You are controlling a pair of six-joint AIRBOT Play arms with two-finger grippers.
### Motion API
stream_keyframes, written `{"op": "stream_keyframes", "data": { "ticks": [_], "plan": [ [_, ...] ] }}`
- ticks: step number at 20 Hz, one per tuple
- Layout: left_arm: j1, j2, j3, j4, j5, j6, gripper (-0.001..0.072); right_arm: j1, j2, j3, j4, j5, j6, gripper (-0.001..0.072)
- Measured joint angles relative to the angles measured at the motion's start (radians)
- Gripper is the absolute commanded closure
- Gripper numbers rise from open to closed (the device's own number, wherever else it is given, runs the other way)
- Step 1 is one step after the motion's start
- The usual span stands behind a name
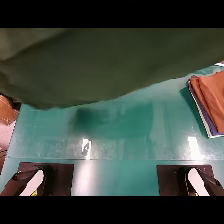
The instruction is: Fold the shirts.
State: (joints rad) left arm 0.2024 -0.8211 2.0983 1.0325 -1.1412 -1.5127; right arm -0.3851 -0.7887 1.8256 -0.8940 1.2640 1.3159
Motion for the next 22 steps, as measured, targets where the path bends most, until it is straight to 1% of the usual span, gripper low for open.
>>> {"op": "stream_keyframes", "data": {
  "ticks": [3, 5, 7, 10, 12, 15, 17, 20, 22],
  "plan": [
    [0.001, 0.003, 0.048, -0.046, 0.020, -0.014, 0.0684, -0.030, -0.042, 0.140, 0.001, 0.049, 0.000, 0.0695],
    [0.001, 0.002, 0.028, -0.064, 0.025, -0.019, 0.0684, -0.039, -0.088, 0.202, 0.002, 0.091, 0.013, 0.0695],
    [0.001, -0.010, -0.038, -0.069, 0.016, -0.021, 0.0685, -0.042, -0.137, 0.211, 0.010, 0.131, 0.032, 0.0695],
    [0.000, -0.074, -0.180, -0.077, -0.039, -0.023, 0.0684, -0.007, -0.224, 0.127, 0.010, 0.177, 0.048, 0.0695],
    [0.000, -0.149, -0.277, -0.077, -0.076, -0.012, 0.0684, 0.041, -0.304, 0.042, -0.008, 0.202, 0.054, 0.0695],
    [-0.019, -0.292, -0.395, -0.068, -0.108, 0.014, 0.0684, 0.140, -0.443, -0.075, -0.097, 0.223, 0.059, 0.0695],
    [-0.058, -0.412, -0.445, -0.039, -0.113, 0.036, 0.0683, 0.200, -0.557, -0.124, -0.157, 0.228, 0.062, 0.0695],
    [-0.119, -0.601, -0.478, 0.005, -0.050, 0.069, 0.0683, 0.267, -0.745, -0.112, -0.190, 0.211, 0.065, 0.0695],
    [-0.137, -0.694, -0.486, 0.016, 0.050, 0.085, 0.0683, 0.289, -0.852, -0.054, -0.192, 0.178, 0.068, 0.0695]
  ]
}}
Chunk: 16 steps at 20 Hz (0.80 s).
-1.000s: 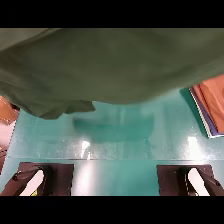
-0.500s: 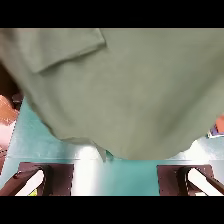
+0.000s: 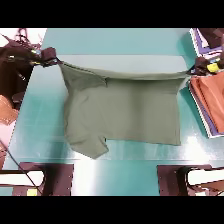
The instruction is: Fold the shirts.
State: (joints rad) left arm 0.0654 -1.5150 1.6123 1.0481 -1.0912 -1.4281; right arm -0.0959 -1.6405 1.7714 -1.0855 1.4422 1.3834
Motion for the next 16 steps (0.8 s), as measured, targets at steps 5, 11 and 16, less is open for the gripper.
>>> {"op": "stream_keyframes", "data": {
  "ticks": [5, 11, 16],
  "plan": [
    [-0.006, -0.095, -0.006, 0.011, 0.157, 0.016, 0.0683, 0.022, -0.161, 0.175, -0.006, -0.049, 0.002, 0.0695],
    [-0.007, -0.116, -0.018, 0.066, -0.026, 0.019, 0.0683, 0.025, -0.134, 0.142, -0.061, 0.010, -0.010, 0.0695],
    [-0.015, -0.119, -0.134, 0.109, -0.099, 0.016, 0.0682, 0.035, -0.040, -0.124, -0.090, -0.039, -0.015, 0.0693]
  ]
}}
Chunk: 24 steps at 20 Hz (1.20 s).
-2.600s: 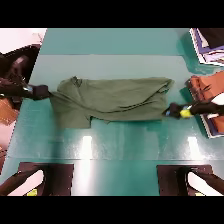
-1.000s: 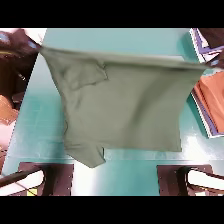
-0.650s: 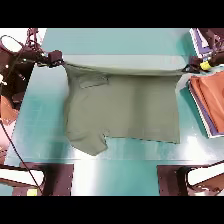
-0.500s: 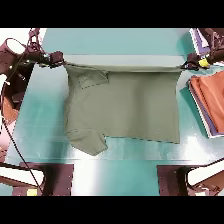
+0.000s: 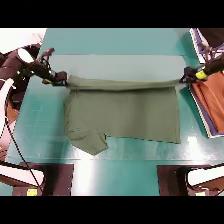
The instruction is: Fold the shirts.
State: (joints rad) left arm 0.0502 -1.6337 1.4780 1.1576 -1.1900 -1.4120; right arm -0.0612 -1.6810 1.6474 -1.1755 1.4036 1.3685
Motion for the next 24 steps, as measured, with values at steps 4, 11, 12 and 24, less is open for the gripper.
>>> {"op": "stream_keyframes", "data": {
  "ticks": [4, 11, 12, 24],
  "plan": [
    [-0.011, 0.000, -0.103, 0.003, 0.033, -0.008, 0.0145, 0.011, 0.044, -0.158, 0.002, -0.070, -0.001, 0.0305],
    [0.002, 0.159, -0.216, 0.051, -0.045, -0.027, 0.0215, 0.011, 0.180, -0.246, 0.023, -0.045, -0.002, 0.0305],
    [0.003, 0.208, -0.263, 0.060, -0.064, -0.030, 0.0215, 0.011, 0.215, -0.267, 0.024, -0.043, -0.002, 0.0305],
    [0.005, 0.676, -0.955, -0.134, -0.128, -0.079, 0.0216, 0.011, 0.461, -0.473, 0.027, -0.091, -0.002, 0.0305]
  ]
}}
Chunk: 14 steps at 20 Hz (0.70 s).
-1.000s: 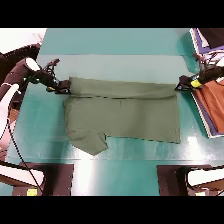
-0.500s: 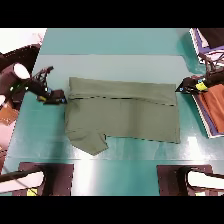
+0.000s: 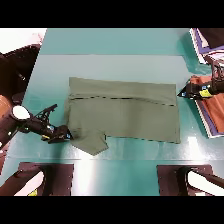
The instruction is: Fold the shirts.
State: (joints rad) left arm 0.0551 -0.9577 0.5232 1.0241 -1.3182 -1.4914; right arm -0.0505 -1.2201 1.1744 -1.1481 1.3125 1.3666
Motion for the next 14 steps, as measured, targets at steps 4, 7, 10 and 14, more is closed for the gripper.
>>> {"op": "stream_keyframes", "data": {
  "ticks": [4, 7, 10, 14],
  "plan": [
    [-0.026, 0.019, -0.058, -0.050, 0.059, 0.002, 0.0241, 0.000, 0.007, -0.006, 0.003, -0.002, 0.000, 0.0305],
    [-0.077, 0.023, -0.071, -0.093, 0.136, 0.004, 0.0682, 0.000, 0.009, -0.008, 0.003, -0.002, 0.000, 0.0306],
    [-0.100, 0.024, -0.063, -0.116, 0.180, 0.007, 0.0683, -0.006, 0.010, -0.010, -0.010, 0.040, 0.000, 0.0306],
    [-0.111, 0.027, -0.012, -0.108, 0.176, 0.006, 0.0683, -0.074, 0.050, -0.106, -0.072, 0.119, 0.000, 0.0303]
  ]
}}
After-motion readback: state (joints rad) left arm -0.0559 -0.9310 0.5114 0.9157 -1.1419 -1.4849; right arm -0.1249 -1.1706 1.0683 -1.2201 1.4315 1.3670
